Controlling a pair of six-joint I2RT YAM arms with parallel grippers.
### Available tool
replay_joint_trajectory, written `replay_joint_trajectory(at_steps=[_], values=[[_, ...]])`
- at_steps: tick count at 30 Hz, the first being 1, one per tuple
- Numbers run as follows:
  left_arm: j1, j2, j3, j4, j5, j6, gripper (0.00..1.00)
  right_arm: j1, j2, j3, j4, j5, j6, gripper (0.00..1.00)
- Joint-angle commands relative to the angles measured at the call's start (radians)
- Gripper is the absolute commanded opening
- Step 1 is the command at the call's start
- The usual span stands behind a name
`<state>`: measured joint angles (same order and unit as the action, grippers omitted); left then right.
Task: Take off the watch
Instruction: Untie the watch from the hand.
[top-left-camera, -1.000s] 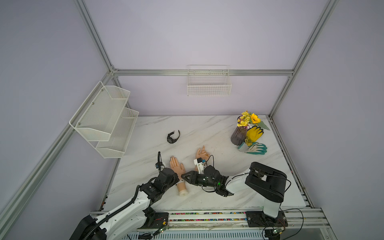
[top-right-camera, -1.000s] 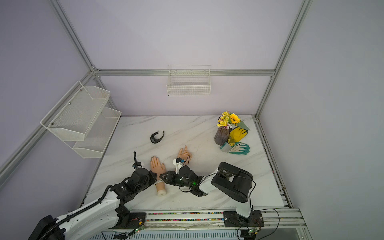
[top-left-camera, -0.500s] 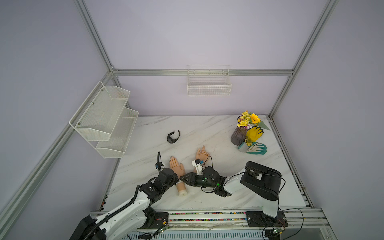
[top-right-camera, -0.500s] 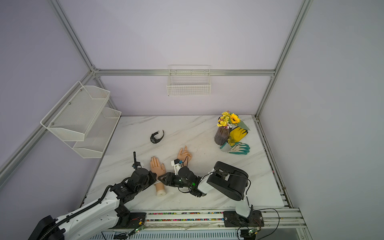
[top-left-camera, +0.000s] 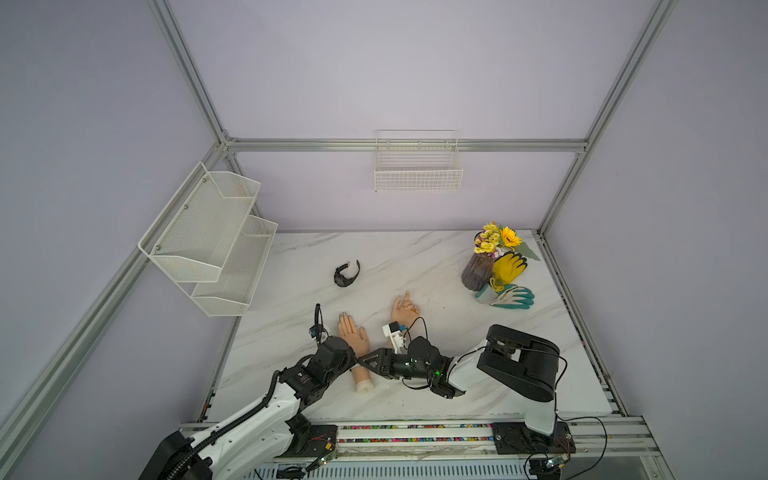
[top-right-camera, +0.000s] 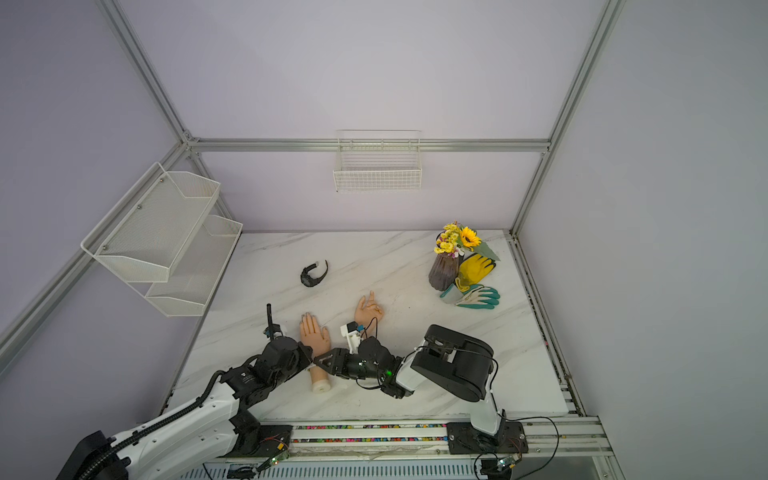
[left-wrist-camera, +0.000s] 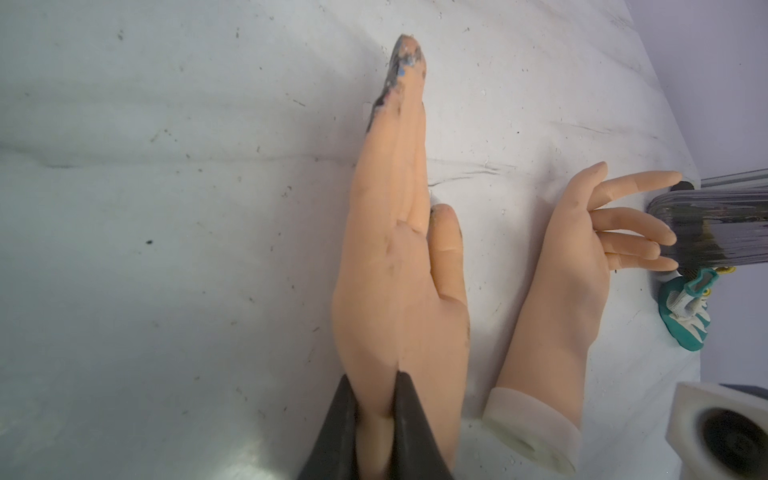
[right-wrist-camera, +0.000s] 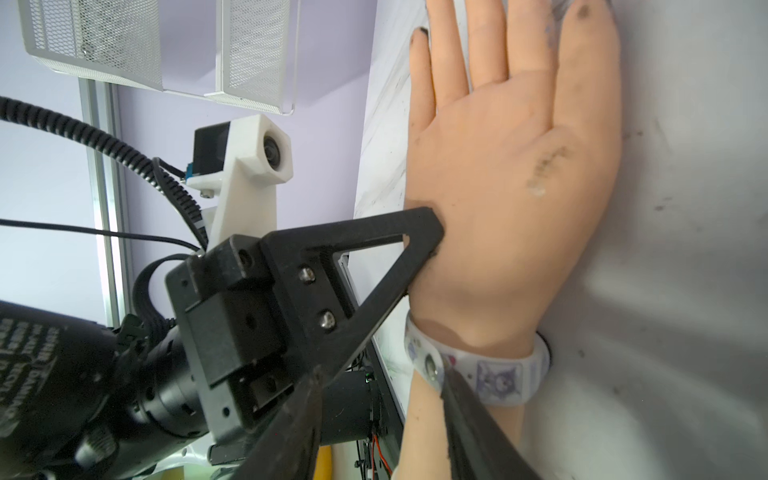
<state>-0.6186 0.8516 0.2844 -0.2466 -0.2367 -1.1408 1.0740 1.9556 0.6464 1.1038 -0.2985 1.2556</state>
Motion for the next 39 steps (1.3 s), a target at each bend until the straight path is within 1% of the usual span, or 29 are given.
replay_joint_trajectory(at_steps=[1, 11, 18, 22, 26, 31, 35, 39], values=[[-0.004, 0.010, 0.001, -0.063, -0.038, 0.018, 0.00, 0.015, 0.039, -0.019, 0.127, -0.062, 0.045, 0.50], [-0.009, -0.008, -0.013, -0.013, -0.001, 0.033, 0.00, 0.001, 0.108, 0.007, 0.152, -0.018, 0.053, 0.50], [-0.015, -0.071, -0.038, 0.026, 0.008, 0.033, 0.00, -0.002, 0.100, 0.010, 0.089, 0.038, 0.048, 0.49], [-0.018, -0.088, -0.049, 0.047, 0.018, 0.036, 0.00, -0.002, 0.097, 0.028, 0.072, 0.042, 0.035, 0.49], [-0.021, -0.073, -0.046, 0.057, 0.021, 0.044, 0.00, -0.001, 0.103, 0.059, 0.077, 0.020, 0.024, 0.48], [-0.026, -0.048, -0.037, 0.071, 0.022, 0.049, 0.00, 0.004, 0.103, 0.066, 0.112, -0.003, 0.022, 0.42], [-0.033, -0.040, -0.037, 0.089, 0.022, 0.050, 0.00, 0.003, 0.108, 0.050, 0.158, 0.013, 0.034, 0.35], [-0.044, -0.043, -0.036, 0.099, 0.022, 0.053, 0.00, 0.001, 0.122, 0.066, 0.161, 0.026, 0.042, 0.29]])
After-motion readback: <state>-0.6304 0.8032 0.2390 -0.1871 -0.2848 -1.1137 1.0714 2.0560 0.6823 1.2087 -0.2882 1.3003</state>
